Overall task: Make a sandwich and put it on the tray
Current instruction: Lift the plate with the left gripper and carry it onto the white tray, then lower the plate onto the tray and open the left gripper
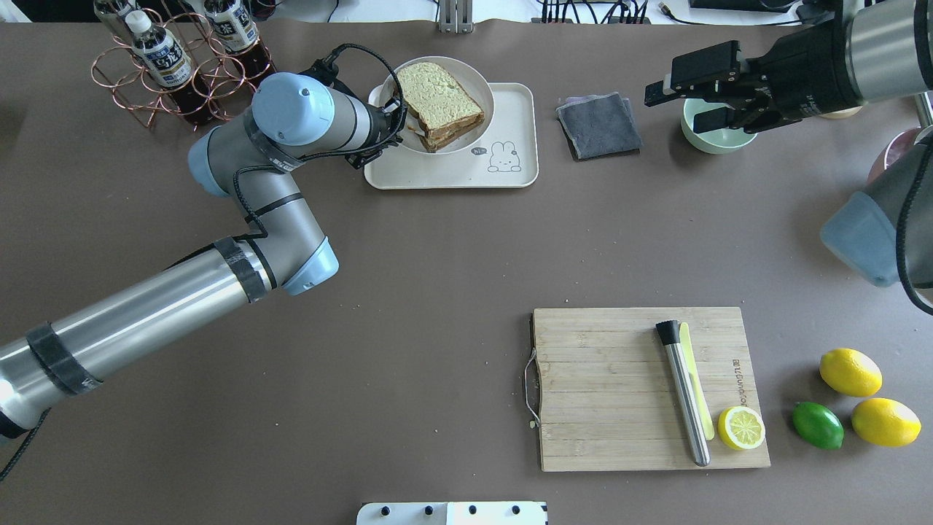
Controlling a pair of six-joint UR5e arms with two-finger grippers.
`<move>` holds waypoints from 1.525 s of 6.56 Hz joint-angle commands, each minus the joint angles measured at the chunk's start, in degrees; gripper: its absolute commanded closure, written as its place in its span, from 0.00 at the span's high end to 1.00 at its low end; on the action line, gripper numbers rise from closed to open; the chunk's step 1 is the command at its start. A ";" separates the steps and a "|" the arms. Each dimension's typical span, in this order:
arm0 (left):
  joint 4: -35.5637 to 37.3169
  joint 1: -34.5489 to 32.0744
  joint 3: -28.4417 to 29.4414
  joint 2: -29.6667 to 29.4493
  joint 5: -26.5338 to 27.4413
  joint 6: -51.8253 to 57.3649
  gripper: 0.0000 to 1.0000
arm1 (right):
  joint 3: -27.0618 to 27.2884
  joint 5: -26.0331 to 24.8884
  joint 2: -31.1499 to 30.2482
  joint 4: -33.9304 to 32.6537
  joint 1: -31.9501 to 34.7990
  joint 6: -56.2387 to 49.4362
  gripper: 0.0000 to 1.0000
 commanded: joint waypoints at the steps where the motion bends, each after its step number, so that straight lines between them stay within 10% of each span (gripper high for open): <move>1: -0.12 0.82 2.83 -1.89 0.46 -0.22 0.00 | -0.14 -0.09 0.00 0.00 -0.05 0.00 1.00; 5: -0.99 2.67 2.92 -1.72 1.85 0.31 0.00 | -0.15 -0.09 0.35 0.00 0.04 0.00 1.00; 6: -1.61 2.85 2.92 -1.46 2.82 0.31 0.18 | -0.23 -0.09 0.44 0.00 0.04 0.09 1.00; 7: -1.61 2.94 2.92 -1.45 2.92 0.57 0.71 | -0.23 -0.09 0.44 0.00 0.04 0.00 1.00; 8: -1.61 2.94 2.92 -1.37 2.92 1.88 0.97 | -0.23 -0.09 0.44 0.00 -0.05 0.09 1.00; 10: -1.61 2.59 2.92 -1.37 2.66 2.07 0.97 | -0.15 -0.09 0.53 0.00 0.04 0.35 1.00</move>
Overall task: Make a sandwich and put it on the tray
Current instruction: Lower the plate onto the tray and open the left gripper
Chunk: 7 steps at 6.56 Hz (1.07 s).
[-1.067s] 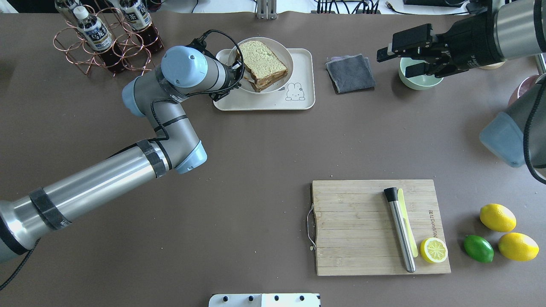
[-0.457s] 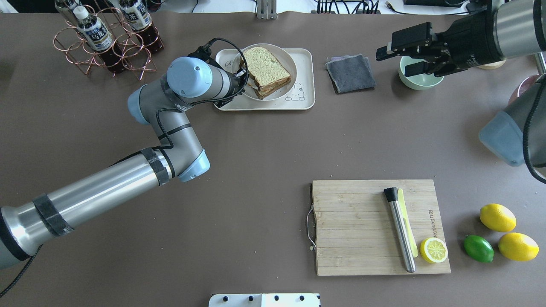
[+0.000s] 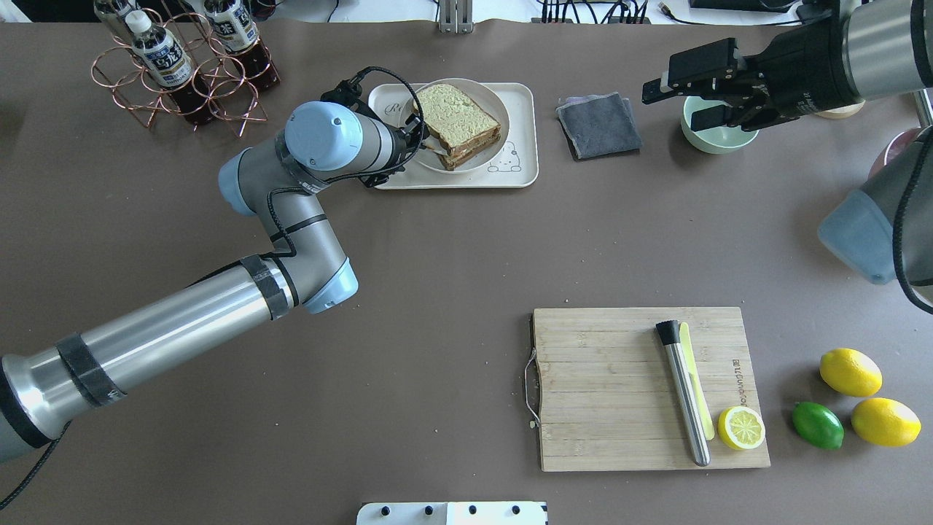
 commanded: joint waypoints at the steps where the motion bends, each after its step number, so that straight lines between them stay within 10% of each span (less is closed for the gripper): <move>1: 0.08 -0.64 0.00 0.01 -0.36 0.19 0.97 | 0.08 0.00 0.15 0.00 0.02 0.20 1.00; 7: 8.82 -5.12 -19.53 9.39 -11.16 4.06 0.97 | -0.10 0.09 0.41 -0.26 0.11 -0.50 1.00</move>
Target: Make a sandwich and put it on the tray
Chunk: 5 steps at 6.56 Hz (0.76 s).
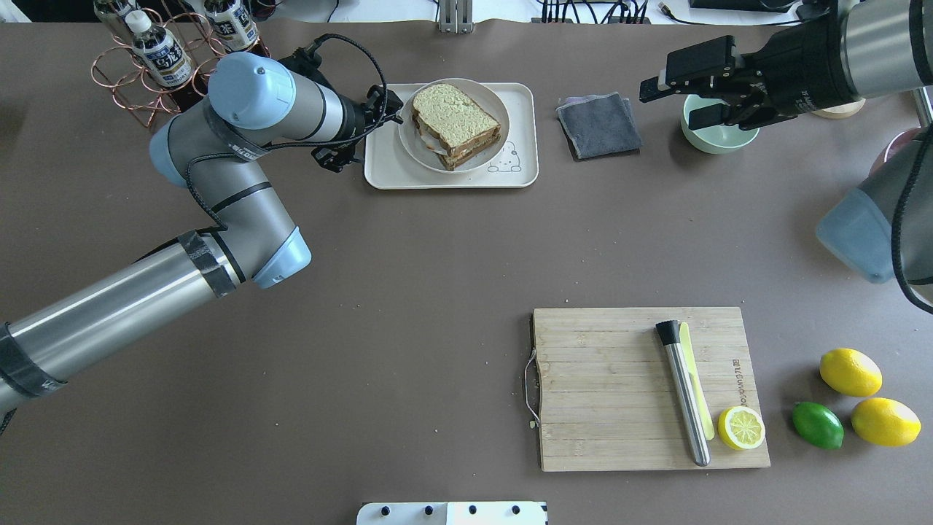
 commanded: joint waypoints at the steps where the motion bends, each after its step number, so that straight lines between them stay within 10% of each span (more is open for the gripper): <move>1: 7.20 -2.23 -14.36 6.94 -6.54 0.53 0.97 | -0.01 0.24 -0.05 -0.06 0.22 -0.52 1.00; 5: 7.50 -3.22 -28.04 20.23 -3.80 5.62 0.97 | 0.08 1.12 -4.59 -0.23 5.30 -7.95 1.00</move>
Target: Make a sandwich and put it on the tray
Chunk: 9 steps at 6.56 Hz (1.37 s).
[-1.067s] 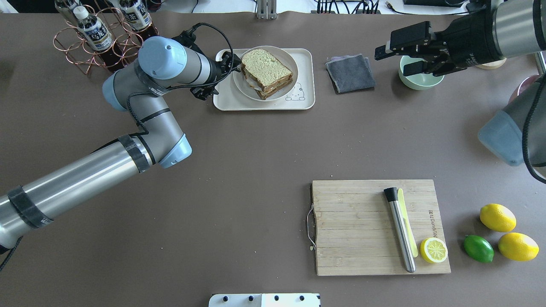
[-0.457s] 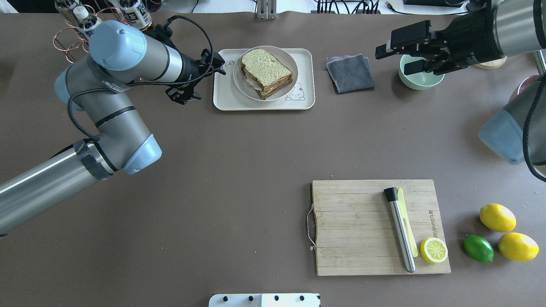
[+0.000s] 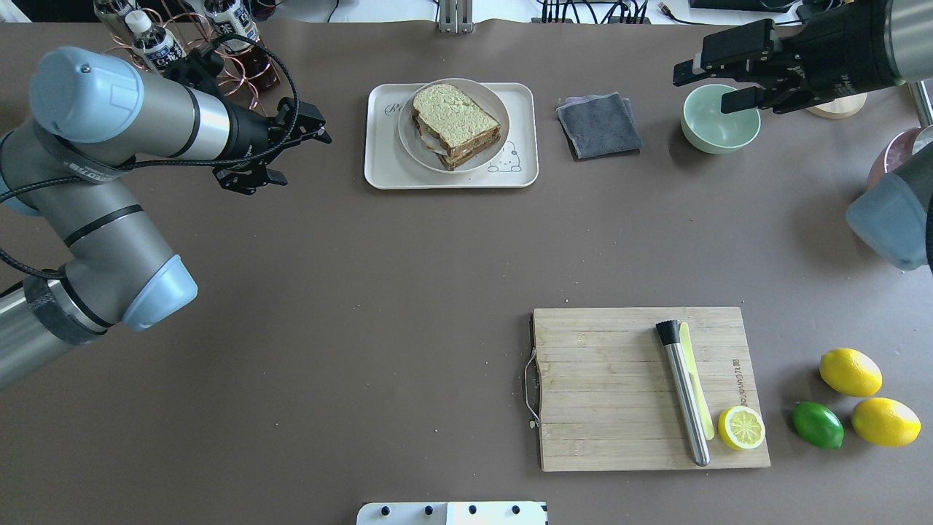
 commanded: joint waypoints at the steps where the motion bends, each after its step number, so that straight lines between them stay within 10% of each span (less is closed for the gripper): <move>1: 0.09 -0.50 -6.19 7.66 1.57 5.00 0.97 | -0.23 -0.02 -5.21 -0.24 2.37 -8.58 1.00; 5: 2.53 -11.80 -11.05 22.81 0.53 31.77 0.97 | -0.41 -0.02 -19.78 -10.39 9.48 -38.76 1.00; 9: 19.17 -32.43 -10.53 27.49 -10.72 73.81 0.97 | -1.20 -7.73 -20.10 -44.29 22.92 -78.44 1.00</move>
